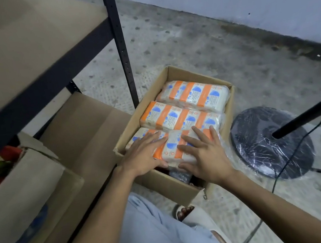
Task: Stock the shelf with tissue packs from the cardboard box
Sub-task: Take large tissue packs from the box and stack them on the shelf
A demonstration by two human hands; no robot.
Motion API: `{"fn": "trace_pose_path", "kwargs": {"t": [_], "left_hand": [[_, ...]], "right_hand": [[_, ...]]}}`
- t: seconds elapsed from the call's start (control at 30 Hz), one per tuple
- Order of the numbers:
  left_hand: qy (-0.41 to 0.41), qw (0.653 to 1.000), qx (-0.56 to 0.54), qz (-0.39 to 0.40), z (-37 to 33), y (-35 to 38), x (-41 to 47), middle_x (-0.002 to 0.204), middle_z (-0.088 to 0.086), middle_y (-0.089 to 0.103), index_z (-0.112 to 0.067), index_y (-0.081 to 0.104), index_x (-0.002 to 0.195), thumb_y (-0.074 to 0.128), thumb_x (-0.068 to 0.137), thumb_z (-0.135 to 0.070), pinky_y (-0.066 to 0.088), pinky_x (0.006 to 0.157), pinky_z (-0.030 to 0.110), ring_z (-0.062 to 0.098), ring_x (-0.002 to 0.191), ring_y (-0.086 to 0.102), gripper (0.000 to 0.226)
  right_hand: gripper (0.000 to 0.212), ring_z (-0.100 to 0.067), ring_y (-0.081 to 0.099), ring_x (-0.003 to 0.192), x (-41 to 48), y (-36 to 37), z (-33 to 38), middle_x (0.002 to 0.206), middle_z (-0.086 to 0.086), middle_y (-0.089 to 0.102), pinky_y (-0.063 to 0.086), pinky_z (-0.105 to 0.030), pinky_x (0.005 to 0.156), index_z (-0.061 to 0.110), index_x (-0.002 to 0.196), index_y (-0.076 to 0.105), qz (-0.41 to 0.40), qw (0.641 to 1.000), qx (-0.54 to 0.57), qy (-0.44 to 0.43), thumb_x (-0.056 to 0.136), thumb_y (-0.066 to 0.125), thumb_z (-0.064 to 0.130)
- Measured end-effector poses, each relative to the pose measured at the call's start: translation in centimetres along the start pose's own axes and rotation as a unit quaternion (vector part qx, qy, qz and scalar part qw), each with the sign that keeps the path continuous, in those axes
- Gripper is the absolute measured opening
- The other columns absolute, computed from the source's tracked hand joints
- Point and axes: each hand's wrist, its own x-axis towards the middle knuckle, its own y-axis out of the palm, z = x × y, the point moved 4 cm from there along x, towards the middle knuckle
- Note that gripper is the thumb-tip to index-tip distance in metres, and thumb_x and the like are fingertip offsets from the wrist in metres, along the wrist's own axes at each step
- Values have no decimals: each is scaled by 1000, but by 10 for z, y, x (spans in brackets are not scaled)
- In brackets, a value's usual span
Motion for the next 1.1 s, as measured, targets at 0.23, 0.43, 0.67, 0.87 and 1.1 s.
{"fn": "trace_pose_path", "kwargs": {"t": [0.23, 0.43, 0.67, 0.87, 1.1], "left_hand": [[4, 999, -23, -43, -2, 0, 0, 157, -13, 25, -37, 30, 147, 58, 88, -51, 19, 118, 43, 9, 147, 11, 67], [28, 991, -40, -125, -12, -8, -12, 149, -10, 41, -31, 42, 143, 53, 95, -38, 25, 117, 36, 12, 143, 27, 50], [34, 969, -77, -232, -17, -11, -22, 132, -14, 58, -30, 56, 132, 50, 95, -32, 38, 104, 44, 8, 130, 47, 37], [65, 947, -84, -303, -54, -45, -36, 120, -17, 65, -32, 64, 122, 50, 92, -38, 38, 101, 37, 2, 117, 52, 34], [113, 917, -53, -378, -82, -103, -71, 120, -17, 64, -31, 65, 122, 52, 94, -30, 33, 101, 31, 3, 118, 52, 31]], "right_hand": [[42, -30, 56, 115, 5, 6, -12, 112, 5, 68, 26, -64, 104, 28, 102, 71, -49, 995, 81, 1, 80, 53, 58], [43, -24, 56, 108, 8, -4, -15, 109, 9, 70, 28, -54, 103, 29, 104, 71, -50, 986, 161, 16, 84, 48, 58], [35, -11, 55, 88, 12, -40, -10, 100, 5, 73, 47, -35, 77, 22, 98, 74, -95, 970, 224, -26, 86, 54, 47], [28, -19, 57, 88, -2, -73, -15, 99, 10, 73, 45, -26, 79, 24, 101, 74, -119, 961, 248, 8, 86, 60, 43], [23, -15, 55, 87, -9, -139, 6, 98, 12, 72, 47, -32, 79, 24, 99, 74, -206, 946, 248, -35, 84, 66, 39]]}}
